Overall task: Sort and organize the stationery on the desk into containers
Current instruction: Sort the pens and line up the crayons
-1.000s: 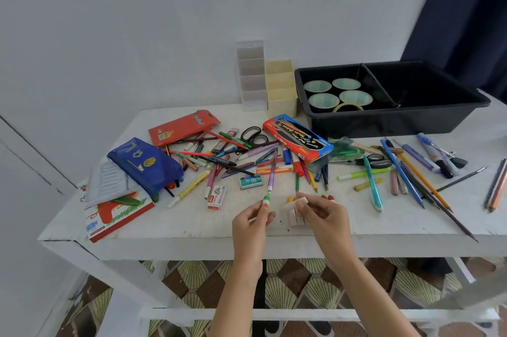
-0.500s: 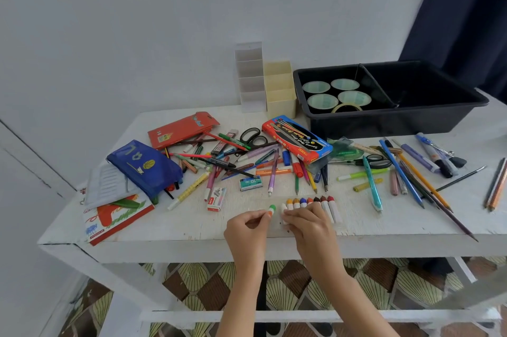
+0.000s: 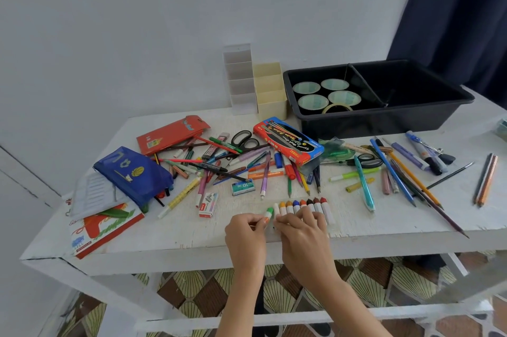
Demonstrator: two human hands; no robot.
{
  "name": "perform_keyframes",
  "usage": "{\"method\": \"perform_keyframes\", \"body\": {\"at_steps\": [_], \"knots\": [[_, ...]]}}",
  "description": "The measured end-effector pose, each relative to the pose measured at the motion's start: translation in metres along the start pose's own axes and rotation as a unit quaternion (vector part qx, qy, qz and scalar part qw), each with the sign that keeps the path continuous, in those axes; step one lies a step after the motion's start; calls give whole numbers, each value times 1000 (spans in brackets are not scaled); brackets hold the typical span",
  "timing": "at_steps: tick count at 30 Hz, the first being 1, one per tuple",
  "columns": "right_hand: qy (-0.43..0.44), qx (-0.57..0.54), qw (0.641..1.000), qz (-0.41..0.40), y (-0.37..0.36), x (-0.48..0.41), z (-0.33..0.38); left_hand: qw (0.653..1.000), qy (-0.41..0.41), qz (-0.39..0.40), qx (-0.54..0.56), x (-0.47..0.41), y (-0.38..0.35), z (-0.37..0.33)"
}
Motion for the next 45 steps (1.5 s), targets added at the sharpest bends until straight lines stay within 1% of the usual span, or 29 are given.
{"method": "perform_keyframes", "body": {"at_steps": [5, 9, 14, 20, 26, 32, 35, 41, 43, 45], "knots": [[-28, -42, 999, -6, -1, -3, -4, 1000, 7, 24, -14, -5, -5, -2], [-46, -73, 996, -10, -3, -3, -10, 999, -15, 33, -40, -7, -9, -5], [-39, -87, 995, -24, -3, -4, -13, 998, -13, 29, -60, -5, -10, -7], [-22, -76, 997, -10, -4, -4, -14, 998, -11, 45, -48, -9, -9, -8], [-7, -61, 998, 7, -4, -3, -16, 996, -36, 68, -47, -8, -10, -11], [-3, -118, 993, 24, -6, -10, -24, 996, -14, 62, -61, -10, -11, -9], [-7, -145, 989, 23, -3, -11, -25, 997, -7, 45, -55, -8, -9, -10], [-8, -162, 987, 19, 3, -19, -24, 999, -12, -36, 6, -3, 6, -14], [-12, -183, 983, 19, 3, -26, -23, 998, -11, -54, 26, -2, 13, -12], [-20, -213, 976, 36, -4, -33, -18, 997, -2, -72, 31, -2, 21, -4]]}}
Point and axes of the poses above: each hand's wrist, its own x-axis away from the middle knuckle, its own y-axis out of the back of the hand, z = x × y, the point moved 4 cm from there along -x, towards the middle knuckle, and after that the axes turned 11 degrees about -x, right-handed, at the moved point
